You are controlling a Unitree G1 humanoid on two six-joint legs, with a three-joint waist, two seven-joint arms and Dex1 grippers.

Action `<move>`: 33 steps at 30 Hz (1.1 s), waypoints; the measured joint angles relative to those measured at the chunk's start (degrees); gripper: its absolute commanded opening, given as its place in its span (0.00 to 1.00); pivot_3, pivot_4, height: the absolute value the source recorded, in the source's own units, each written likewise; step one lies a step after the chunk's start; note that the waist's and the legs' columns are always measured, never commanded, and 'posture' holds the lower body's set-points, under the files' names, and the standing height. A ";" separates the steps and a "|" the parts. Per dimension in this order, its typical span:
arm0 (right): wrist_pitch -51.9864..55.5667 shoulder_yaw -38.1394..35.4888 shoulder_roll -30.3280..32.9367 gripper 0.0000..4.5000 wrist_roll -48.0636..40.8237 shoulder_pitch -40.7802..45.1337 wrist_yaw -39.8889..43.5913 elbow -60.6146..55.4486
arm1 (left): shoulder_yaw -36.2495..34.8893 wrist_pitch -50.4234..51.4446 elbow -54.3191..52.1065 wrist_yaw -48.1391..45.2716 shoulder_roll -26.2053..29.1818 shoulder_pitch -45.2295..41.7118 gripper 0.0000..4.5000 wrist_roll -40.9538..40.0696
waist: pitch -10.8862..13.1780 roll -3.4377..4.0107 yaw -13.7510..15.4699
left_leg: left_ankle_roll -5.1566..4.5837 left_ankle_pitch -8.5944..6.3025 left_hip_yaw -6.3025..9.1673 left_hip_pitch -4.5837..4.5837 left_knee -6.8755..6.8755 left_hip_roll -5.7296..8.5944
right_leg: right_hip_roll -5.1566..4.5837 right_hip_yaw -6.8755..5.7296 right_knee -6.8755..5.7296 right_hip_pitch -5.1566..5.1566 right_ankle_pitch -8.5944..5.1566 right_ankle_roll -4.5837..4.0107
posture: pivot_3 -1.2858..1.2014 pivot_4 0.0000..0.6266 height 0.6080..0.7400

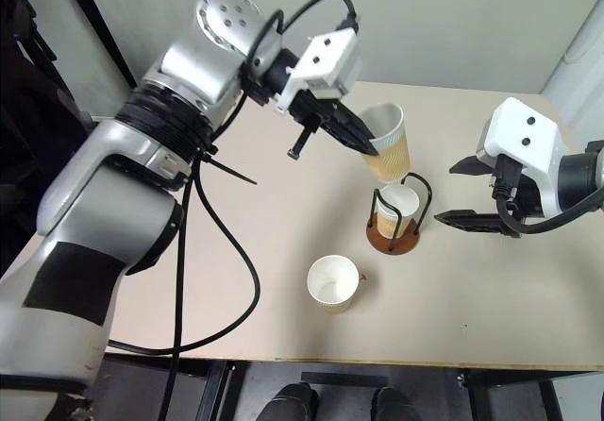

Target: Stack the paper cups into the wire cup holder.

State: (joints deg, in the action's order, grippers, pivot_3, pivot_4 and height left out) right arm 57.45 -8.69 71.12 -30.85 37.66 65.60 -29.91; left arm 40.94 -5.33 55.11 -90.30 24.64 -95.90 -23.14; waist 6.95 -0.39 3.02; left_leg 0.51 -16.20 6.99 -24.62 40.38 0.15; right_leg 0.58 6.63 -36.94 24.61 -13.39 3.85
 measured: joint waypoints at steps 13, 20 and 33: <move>0.91 -1.49 1.28 0.85 -3.38 -1.33 -3.38 -1.13 | -4.00 -5.48 7.86 -0.05 -5.51 0.77 0.00 7.24 | 0.02 0.03 0.55 | -0.25 -0.15 -0.08 -0.33 0.54 0.18 | -0.09 0.02 -0.02 0.07 -0.05 0.35 | 0.52 0.24 1.00; 1.69 -2.17 1.78 0.85 -5.04 -2.86 -4.34 -1.88 | -6.74 -3.41 8.30 -0.12 -5.69 -2.91 0.00 5.66 | 0.02 0.02 0.57 | -0.37 -0.22 -0.17 -0.37 0.61 0.21 | -0.18 0.11 -0.01 0.07 -0.06 0.45 | 0.52 0.24 1.00; 1.74 -2.47 2.06 0.85 -6.31 -3.74 -6.20 -2.18 | -14.67 -10.08 14.83 0.87 -12.48 -2.01 0.00 18.24 | 0.03 0.04 0.57 | -0.60 -0.34 -0.60 -0.35 0.68 0.43 | -0.47 0.24 -0.02 0.11 -0.21 0.72 | 0.52 0.24 1.00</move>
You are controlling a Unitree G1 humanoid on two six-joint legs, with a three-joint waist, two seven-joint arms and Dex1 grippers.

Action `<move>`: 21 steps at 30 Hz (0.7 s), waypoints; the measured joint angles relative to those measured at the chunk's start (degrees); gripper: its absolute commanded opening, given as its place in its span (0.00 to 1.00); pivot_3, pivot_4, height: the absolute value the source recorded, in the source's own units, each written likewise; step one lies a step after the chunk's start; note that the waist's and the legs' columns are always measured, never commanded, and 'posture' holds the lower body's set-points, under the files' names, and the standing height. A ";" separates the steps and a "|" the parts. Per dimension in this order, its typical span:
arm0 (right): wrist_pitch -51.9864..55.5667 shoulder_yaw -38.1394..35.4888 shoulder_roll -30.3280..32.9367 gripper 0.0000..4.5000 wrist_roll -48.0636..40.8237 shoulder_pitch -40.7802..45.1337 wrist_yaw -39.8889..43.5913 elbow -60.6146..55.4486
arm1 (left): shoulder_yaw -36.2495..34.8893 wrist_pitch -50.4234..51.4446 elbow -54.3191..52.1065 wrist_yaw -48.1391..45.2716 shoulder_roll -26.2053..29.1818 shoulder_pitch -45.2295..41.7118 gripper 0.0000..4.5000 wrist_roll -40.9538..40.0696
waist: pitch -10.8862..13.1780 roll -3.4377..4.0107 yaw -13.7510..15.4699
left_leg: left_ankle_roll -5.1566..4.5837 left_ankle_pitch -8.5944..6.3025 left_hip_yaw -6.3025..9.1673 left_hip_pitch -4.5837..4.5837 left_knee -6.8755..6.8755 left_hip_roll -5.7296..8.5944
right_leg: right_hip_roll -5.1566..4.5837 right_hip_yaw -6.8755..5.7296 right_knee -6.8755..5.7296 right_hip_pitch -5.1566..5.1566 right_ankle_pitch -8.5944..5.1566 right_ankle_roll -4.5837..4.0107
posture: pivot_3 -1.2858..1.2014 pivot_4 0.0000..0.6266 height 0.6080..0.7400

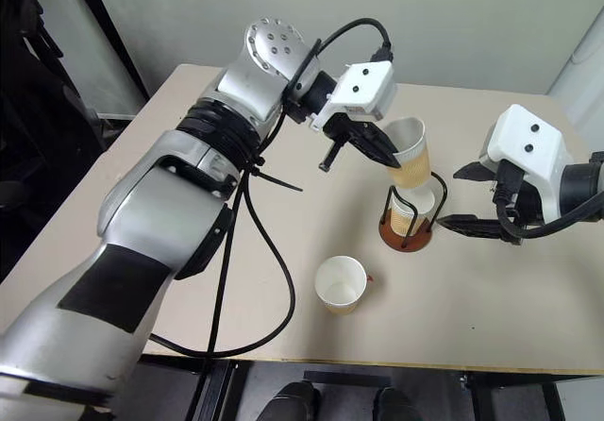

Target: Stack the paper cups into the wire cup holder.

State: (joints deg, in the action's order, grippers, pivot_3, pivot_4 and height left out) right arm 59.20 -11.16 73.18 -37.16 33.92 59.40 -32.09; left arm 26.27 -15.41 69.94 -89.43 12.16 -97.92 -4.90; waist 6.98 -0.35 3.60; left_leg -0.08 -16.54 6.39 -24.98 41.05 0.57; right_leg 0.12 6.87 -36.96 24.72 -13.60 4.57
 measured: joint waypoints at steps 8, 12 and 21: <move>1.47 -1.68 0.14 0.85 -1.52 -1.44 -1.61 -1.41 | -3.62 -2.58 1.92 2.28 -2.59 0.03 0.00 5.27 | 0.00 0.00 -0.01 | -0.34 -0.15 -0.51 0.00 0.01 0.33 | -0.37 0.49 -0.02 0.11 -0.13 0.38 | 0.52 0.24 1.00; 2.08 -2.39 0.21 0.85 -2.18 -1.95 -2.14 -1.97 | -4.32 -3.16 1.99 1.12 -3.07 0.80 0.00 6.99 | 0.00 0.00 -0.02 | -0.57 -0.25 -0.75 0.00 0.07 0.52 | -0.52 0.81 -0.01 0.14 -0.17 0.66 | 0.52 0.24 1.00; 2.71 -3.92 0.26 0.85 -3.34 -3.14 -3.18 -3.02 | -6.25 -3.27 2.13 0.01 -3.67 1.25 0.00 9.41 | 0.00 0.00 -0.03 | -0.81 -0.34 -0.89 -0.01 0.13 0.85 | -0.91 0.91 -0.01 0.15 -0.31 0.92 | 0.52 0.24 1.00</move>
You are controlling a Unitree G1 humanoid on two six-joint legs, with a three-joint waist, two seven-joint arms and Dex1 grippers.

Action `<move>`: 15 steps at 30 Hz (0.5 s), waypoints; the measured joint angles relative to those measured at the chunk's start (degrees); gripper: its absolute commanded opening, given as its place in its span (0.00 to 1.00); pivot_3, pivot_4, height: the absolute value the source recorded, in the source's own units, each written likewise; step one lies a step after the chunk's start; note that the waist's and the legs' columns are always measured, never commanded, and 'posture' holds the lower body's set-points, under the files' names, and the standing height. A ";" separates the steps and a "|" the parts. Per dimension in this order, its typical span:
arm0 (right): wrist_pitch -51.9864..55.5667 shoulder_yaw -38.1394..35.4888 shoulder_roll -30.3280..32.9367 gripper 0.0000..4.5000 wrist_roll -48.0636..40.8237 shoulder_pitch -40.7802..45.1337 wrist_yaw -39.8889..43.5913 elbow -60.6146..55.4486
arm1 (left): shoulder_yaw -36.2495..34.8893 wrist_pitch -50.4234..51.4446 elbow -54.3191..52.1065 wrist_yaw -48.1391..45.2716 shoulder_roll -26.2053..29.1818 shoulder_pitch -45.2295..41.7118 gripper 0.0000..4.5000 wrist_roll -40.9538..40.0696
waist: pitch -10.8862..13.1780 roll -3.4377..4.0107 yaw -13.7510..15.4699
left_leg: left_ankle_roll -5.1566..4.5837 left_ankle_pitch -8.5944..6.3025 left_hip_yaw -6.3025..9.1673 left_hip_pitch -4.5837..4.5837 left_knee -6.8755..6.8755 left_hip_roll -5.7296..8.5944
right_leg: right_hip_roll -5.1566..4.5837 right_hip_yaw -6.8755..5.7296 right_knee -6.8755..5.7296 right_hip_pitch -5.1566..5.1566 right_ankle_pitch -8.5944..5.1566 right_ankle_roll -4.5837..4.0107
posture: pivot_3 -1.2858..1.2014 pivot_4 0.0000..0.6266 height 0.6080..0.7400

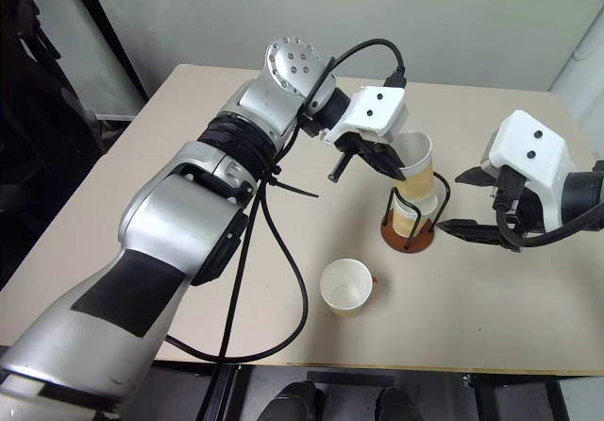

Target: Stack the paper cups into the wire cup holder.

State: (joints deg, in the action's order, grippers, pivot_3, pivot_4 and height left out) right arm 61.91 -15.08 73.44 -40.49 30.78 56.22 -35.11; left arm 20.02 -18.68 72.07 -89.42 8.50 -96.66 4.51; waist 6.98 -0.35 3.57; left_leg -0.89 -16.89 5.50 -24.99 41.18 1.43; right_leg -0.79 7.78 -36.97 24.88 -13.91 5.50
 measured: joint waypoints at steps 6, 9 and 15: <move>0.40 -0.35 0.13 0.85 -0.77 -0.50 -0.52 -0.28 | -1.06 0.04 0.01 -0.19 -1.16 0.00 0.00 1.25 | 0.00 0.00 -0.01 | -0.07 -0.03 -0.04 0.00 0.01 0.07 | -0.07 0.02 0.00 0.00 -0.04 0.07 | 0.52 0.24 1.00; 0.52 -0.38 0.39 0.85 -1.06 -0.66 -0.84 -0.35 | -1.28 0.06 0.01 -0.32 -1.42 0.00 0.00 1.96 | 0.00 0.00 -0.02 | -0.08 -0.03 -0.04 0.00 0.01 0.08 | -0.09 0.02 -0.01 0.00 -0.04 0.07 | 0.52 0.24 1.00; 1.10 -0.46 0.95 0.85 -2.00 -0.94 -1.25 -0.53 | -1.28 -0.36 0.03 -0.58 -1.74 0.01 0.00 3.56 | 0.00 0.00 -0.02 | -0.11 -0.03 -0.08 0.00 0.02 0.13 | -0.14 0.04 -0.02 0.00 -0.06 0.12 | 0.52 0.24 1.00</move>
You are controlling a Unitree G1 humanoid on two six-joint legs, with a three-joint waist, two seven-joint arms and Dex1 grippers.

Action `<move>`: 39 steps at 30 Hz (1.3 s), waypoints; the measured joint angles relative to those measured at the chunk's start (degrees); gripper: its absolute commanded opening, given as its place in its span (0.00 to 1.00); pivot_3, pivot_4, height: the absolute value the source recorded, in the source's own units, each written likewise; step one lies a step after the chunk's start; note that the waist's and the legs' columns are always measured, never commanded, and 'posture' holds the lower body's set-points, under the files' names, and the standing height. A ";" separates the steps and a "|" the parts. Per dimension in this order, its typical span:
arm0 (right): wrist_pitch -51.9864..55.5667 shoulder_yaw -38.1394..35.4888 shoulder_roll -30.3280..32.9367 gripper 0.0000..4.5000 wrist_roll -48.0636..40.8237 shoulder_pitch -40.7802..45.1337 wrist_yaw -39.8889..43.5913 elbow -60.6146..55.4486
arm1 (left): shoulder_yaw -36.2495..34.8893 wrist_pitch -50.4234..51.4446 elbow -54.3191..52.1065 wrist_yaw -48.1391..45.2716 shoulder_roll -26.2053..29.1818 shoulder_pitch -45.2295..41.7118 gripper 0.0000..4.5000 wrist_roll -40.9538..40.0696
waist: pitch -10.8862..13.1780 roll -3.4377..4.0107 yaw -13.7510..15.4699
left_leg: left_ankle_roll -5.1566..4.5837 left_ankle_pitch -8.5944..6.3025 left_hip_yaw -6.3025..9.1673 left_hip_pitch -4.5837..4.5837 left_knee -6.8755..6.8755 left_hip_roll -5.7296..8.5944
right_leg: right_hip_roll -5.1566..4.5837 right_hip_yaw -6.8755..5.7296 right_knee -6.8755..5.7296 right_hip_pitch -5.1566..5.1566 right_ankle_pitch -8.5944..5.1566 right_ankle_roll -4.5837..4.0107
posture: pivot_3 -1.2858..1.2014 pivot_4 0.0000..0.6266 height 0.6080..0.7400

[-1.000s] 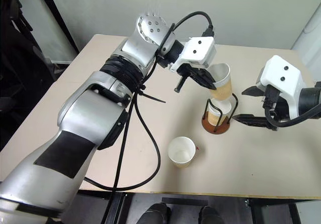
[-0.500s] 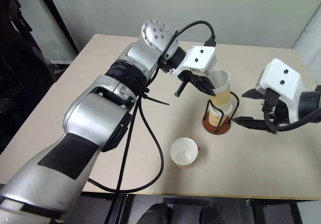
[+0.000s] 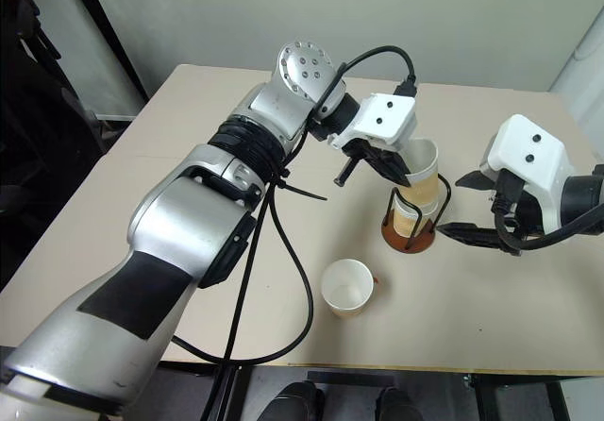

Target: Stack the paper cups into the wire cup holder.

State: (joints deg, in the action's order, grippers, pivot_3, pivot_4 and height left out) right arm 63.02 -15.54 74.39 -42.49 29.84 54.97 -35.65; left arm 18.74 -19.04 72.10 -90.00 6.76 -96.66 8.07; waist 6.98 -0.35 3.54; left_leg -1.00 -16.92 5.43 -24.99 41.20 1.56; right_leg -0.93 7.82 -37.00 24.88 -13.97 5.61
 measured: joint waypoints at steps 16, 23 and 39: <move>-0.03 -0.08 0.88 0.86 -0.51 -0.01 -0.46 0.33 | 1.22 -0.78 0.90 -0.14 -0.01 0.03 0.14 2.28 | 0.00 0.00 0.00 | -0.26 -0.01 -0.02 -0.03 0.04 0.36 | -0.33 0.00 -0.03 -0.02 -0.12 0.24 | 0.52 0.24 1.00; -0.23 -0.08 2.22 0.86 -0.51 0.00 -0.38 1.27 | 1.61 -1.44 1.04 -0.17 -0.04 0.05 0.69 2.43 | 0.00 0.00 0.00 | -0.26 -0.01 -0.03 -0.03 0.04 0.36 | -0.34 0.00 -0.04 -0.02 -0.12 0.25 | 0.52 0.24 1.00; 1.63 0.98 1.39 0.86 -7.96 3.66 -0.95 -1.92 | -14.64 14.07 -0.01 -0.01 11.89 -2.55 0.76 -8.49 | -0.02 0.05 -1.09 | -0.28 0.01 -0.13 -0.03 -0.03 0.37 | -0.28 -0.07 -0.05 0.13 -0.16 0.31 | 0.52 0.24 1.00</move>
State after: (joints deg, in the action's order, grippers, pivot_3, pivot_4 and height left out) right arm 64.64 -14.56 75.79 -50.45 33.50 54.02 -37.56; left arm 4.10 -4.97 72.09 -90.01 18.65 -99.21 -0.42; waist 6.96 -0.30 2.46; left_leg -1.28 -16.91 5.30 -25.02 41.17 1.93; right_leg -1.21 7.75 -37.05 25.00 -14.12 5.92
